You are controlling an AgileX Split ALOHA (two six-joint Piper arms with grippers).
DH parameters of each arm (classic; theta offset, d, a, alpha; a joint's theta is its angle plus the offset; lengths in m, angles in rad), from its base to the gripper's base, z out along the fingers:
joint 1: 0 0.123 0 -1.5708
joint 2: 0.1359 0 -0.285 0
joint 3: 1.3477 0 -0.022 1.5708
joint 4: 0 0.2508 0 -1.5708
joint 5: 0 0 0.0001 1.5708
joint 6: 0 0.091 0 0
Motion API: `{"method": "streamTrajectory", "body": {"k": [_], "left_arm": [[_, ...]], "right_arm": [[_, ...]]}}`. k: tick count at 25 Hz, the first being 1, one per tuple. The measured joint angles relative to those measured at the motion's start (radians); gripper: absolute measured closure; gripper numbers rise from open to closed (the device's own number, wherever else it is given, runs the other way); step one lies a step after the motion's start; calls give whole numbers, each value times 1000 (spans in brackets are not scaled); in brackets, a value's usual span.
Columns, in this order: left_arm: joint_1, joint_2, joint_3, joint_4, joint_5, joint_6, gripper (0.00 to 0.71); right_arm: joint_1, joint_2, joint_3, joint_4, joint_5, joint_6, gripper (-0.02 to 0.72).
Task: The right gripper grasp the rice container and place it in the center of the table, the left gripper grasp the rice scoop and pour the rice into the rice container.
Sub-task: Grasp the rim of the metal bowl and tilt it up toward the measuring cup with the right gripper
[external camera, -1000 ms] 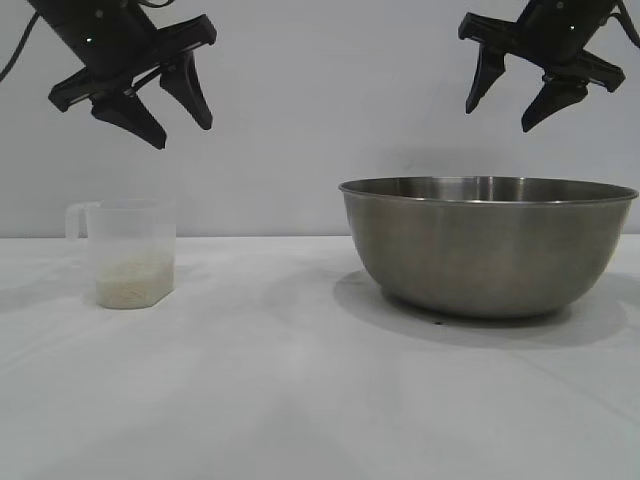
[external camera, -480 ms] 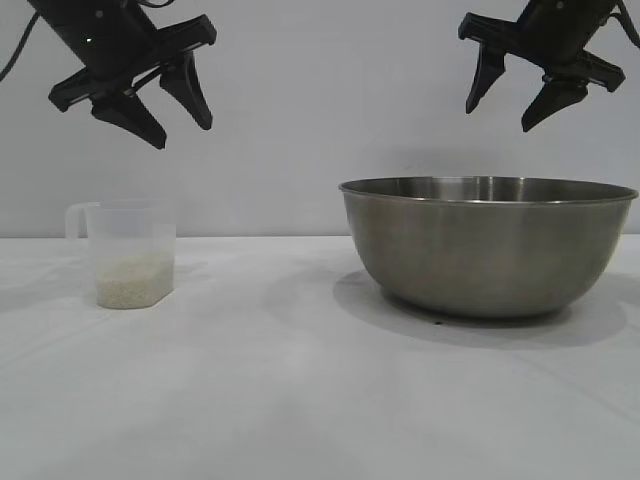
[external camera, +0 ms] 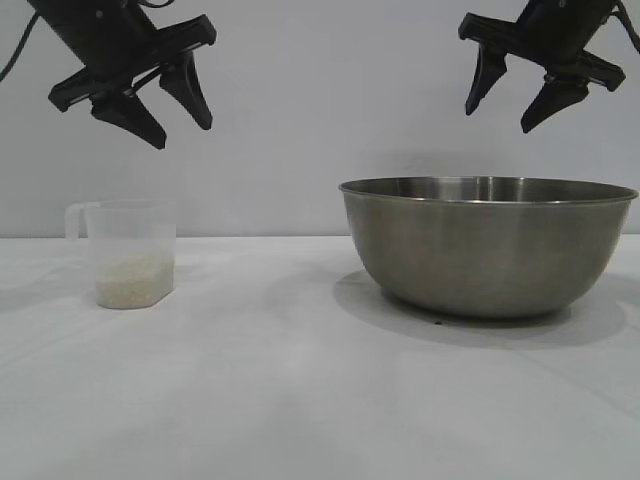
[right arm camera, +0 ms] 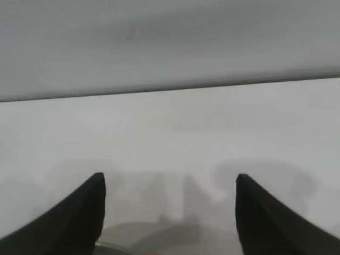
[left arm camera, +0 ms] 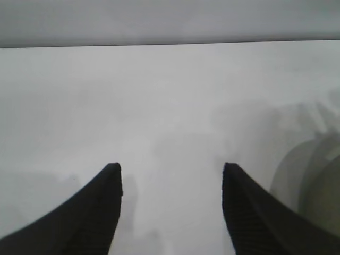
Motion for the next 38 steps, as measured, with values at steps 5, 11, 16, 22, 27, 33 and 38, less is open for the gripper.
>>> {"method": "streamTrajectory", "body": {"k": [5, 11, 16, 22, 27, 33, 38], "left_arm": [[0, 0, 0, 0, 0, 0, 357], [0, 0, 0, 0, 0, 0, 357], [0, 0, 0, 0, 0, 0, 357], [0, 0, 0, 0, 0, 0, 357], [0, 0, 0, 0, -2, 0, 357], [0, 0, 0, 0, -2, 0, 357], [0, 0, 0, 0, -2, 0, 357]], "right_arm": [[-7, -22, -38, -88, 235, 2, 261], [-7, -22, -40, -187, 288, 46, 261], [-3, -10, -42, -194, 289, 67, 261], [27, 51, -42, -199, 289, 78, 261], [39, 67, -8, -237, 287, 80, 261], [39, 77, 68, -253, 285, 82, 261], [43, 83, 114, -251, 281, 82, 261]]}}
